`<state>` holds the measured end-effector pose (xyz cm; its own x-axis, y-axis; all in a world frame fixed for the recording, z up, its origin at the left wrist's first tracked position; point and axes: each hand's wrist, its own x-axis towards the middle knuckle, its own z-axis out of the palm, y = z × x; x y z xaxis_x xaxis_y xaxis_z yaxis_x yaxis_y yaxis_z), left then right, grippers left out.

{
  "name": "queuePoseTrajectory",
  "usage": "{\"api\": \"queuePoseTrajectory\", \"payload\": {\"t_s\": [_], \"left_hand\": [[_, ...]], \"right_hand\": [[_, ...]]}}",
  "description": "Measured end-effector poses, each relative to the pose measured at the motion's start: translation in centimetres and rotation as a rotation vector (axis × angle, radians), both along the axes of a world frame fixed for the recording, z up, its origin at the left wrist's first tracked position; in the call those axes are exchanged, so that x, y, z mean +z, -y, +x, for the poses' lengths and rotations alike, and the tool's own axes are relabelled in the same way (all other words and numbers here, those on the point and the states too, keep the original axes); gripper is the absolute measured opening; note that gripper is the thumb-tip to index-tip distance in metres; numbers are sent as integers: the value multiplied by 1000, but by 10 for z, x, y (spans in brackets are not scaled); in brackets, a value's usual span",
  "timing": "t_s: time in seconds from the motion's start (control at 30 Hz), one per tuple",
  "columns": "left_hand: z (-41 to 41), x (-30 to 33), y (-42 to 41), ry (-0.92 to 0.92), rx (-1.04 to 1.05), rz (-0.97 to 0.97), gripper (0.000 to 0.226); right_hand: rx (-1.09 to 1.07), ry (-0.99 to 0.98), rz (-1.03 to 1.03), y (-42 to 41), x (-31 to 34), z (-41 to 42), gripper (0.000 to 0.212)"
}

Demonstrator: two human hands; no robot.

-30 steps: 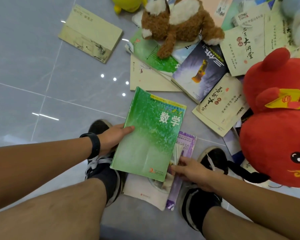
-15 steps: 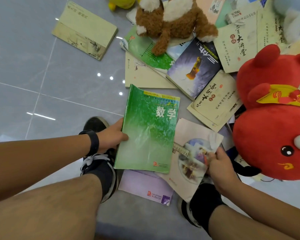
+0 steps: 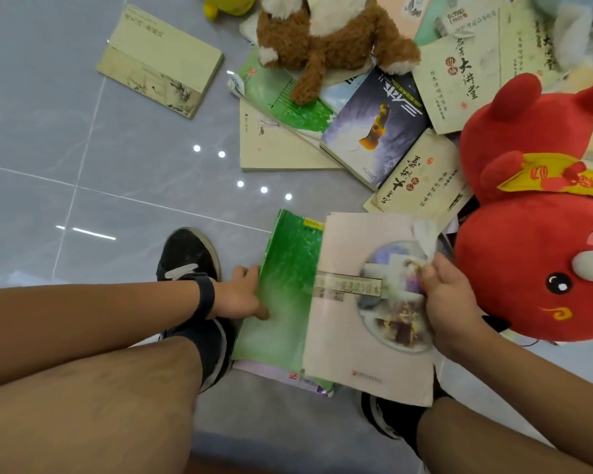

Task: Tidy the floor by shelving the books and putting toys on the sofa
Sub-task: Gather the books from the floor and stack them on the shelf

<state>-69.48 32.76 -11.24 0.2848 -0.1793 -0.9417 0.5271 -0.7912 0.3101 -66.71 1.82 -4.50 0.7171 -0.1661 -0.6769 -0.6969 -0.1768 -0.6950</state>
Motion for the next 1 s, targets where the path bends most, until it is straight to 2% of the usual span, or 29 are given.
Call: {"api": "queuePoseTrajectory", "payload": {"t_s": [0.07,0.1,0.17,0.23,0.4,0.5,0.6,0.7,0.73,0.8,0.87,0.9,1.0], "left_hand": [[2,-2,3,0,229,-58,83],[4,-3,3,-11,336,-85,79],[6,-5,2,-49,458,-113,68],[6,-9,-2,-84,521,-130,64],[6,-16,-11,-138,537,-177,67],[6,-18,-17,-119,484,-149,81],[8,-19,-17,-112,473,-162,69],[3,-23,-20,-95,471,-175,60],[2,-25,-21,-89,465,-186,58],[2,-27,-23,-77,472,-196,53],[6,-29,-23,-73,470,-197,47],[7,-29,-22,-64,470,-195,46],[9,-30,-20,-32,439,-176,46]], "right_hand": [[119,-87,89,-7,-6,-1,29],[261,-108,39,-9,-12,-3,26],[581,-152,-180,-8,-31,-8,27],[788,-155,-386,-1,-51,-15,40],[889,-167,-437,8,-61,5,43],[806,-160,-372,-7,-60,55,40],[575,-157,-283,-24,-63,116,37],[366,-206,-152,-44,-64,160,11],[308,-261,-133,-49,-65,168,15],[181,-363,-153,-56,-74,179,40],[77,-383,-216,-56,-85,185,55],[75,-374,-221,-56,-90,187,53],[7,-342,-208,-61,-87,190,30]]}}
